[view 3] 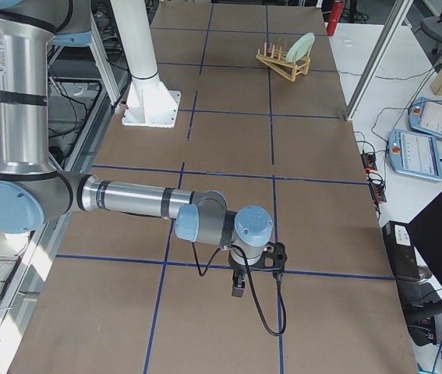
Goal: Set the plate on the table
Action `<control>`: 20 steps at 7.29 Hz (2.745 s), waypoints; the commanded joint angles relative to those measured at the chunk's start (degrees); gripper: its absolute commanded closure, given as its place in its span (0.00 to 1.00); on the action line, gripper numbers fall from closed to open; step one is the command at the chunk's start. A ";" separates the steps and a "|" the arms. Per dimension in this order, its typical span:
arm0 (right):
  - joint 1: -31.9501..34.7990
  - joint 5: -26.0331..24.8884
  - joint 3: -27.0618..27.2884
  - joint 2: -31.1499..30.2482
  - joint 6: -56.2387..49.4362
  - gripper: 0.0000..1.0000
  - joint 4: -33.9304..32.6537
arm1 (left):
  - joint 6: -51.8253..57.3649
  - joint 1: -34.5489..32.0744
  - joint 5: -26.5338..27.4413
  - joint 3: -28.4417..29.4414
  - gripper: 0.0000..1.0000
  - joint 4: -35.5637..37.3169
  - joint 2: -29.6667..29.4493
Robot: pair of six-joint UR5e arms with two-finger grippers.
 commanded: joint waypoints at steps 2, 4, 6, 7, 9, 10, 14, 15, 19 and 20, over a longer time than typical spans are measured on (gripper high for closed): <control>0.00 0.00 0.00 0.00 0.00 0.00 0.00 | -0.98 0.09 0.01 -0.36 0.00 -0.09 -0.87; 0.00 0.00 0.00 0.00 0.00 0.00 0.00 | -7.72 0.09 0.01 -5.96 0.00 1.65 -2.18; 0.00 0.00 0.00 0.00 0.00 0.00 0.00 | -15.01 0.09 -0.08 -12.99 0.00 13.12 -9.80; 0.00 0.00 0.00 0.00 0.00 0.00 0.00 | -18.88 0.26 -0.69 -14.41 0.00 15.18 -13.23; 0.00 0.00 0.00 0.00 0.00 0.00 0.00 | -31.25 2.97 -5.33 -14.51 0.00 14.06 -17.81; 0.00 0.00 0.00 0.00 0.00 0.00 0.00 | -38.71 3.43 -5.79 -14.51 0.00 8.92 -18.36; 0.00 0.00 0.00 0.00 0.00 0.00 0.00 | -54.72 12.73 -7.29 -7.77 0.00 -15.78 -18.36; 0.00 0.00 0.00 0.00 0.00 0.00 0.00 | -64.27 15.18 -7.11 -7.22 0.00 -23.22 -18.37; 0.00 0.00 0.00 0.00 0.00 0.00 0.00 | -94.07 18.89 -1.02 1.45 0.00 -51.86 -18.45; 0.00 0.00 0.00 0.00 0.00 0.00 0.00 | -103.90 23.25 8.26 3.48 0.00 -60.39 -18.45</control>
